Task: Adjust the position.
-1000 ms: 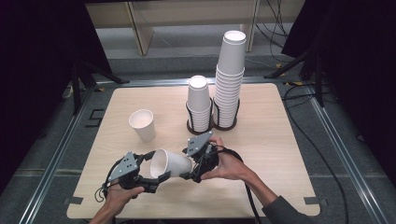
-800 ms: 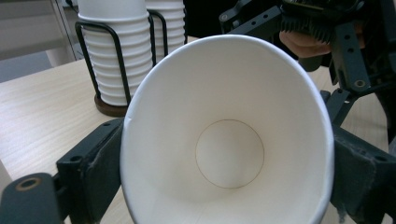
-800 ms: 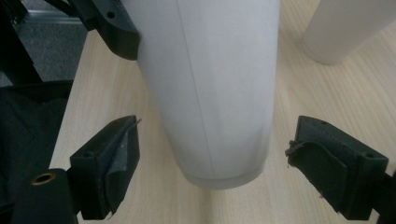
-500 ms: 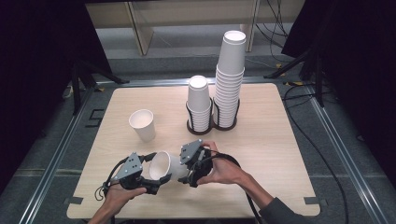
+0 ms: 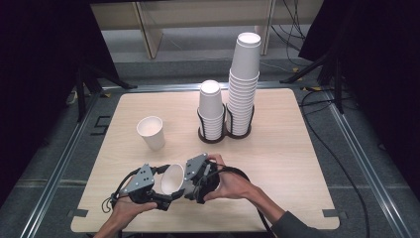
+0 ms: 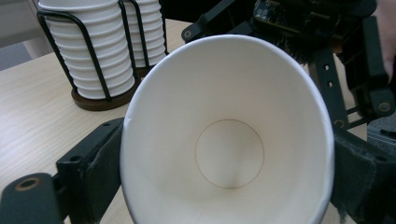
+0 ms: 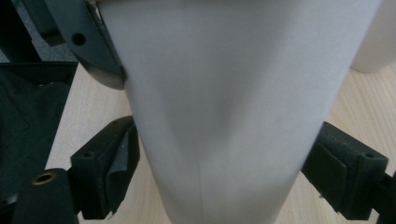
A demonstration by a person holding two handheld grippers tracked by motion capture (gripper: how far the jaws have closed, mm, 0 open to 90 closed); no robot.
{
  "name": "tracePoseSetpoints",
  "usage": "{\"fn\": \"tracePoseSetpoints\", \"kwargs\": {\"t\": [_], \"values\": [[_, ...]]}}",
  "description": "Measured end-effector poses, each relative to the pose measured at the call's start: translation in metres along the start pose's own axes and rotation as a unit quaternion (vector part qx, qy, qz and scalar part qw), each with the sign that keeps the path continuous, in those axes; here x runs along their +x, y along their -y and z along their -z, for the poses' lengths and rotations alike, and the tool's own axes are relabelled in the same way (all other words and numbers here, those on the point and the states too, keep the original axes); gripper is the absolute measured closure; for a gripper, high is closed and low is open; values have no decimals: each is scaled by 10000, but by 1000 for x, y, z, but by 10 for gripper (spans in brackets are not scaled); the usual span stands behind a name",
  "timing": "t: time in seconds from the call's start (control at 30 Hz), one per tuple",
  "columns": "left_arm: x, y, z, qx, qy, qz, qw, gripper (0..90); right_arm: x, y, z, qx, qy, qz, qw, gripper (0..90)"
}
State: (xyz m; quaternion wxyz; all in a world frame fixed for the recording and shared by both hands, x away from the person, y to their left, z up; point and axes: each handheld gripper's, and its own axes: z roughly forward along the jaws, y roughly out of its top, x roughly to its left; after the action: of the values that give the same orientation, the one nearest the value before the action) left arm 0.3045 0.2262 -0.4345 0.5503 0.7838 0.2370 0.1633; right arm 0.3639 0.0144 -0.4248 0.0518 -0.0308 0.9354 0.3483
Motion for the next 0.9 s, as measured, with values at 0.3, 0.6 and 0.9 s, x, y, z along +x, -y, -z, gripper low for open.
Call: {"fn": "tracePoseSetpoints", "kwargs": {"t": [0.3,0.6,0.9], "values": [[5,3,4,-746,25,510,9959,47,-5,3,4,-543,-214,-233,9980,215],[9,9,4,-1109,94,1063,9881,59,-13,9,12,-1181,-311,-673,9902,216],[5,8,3,-1316,-62,1121,9849,76,-14,8,11,-1564,-318,-896,9831,213]]}}
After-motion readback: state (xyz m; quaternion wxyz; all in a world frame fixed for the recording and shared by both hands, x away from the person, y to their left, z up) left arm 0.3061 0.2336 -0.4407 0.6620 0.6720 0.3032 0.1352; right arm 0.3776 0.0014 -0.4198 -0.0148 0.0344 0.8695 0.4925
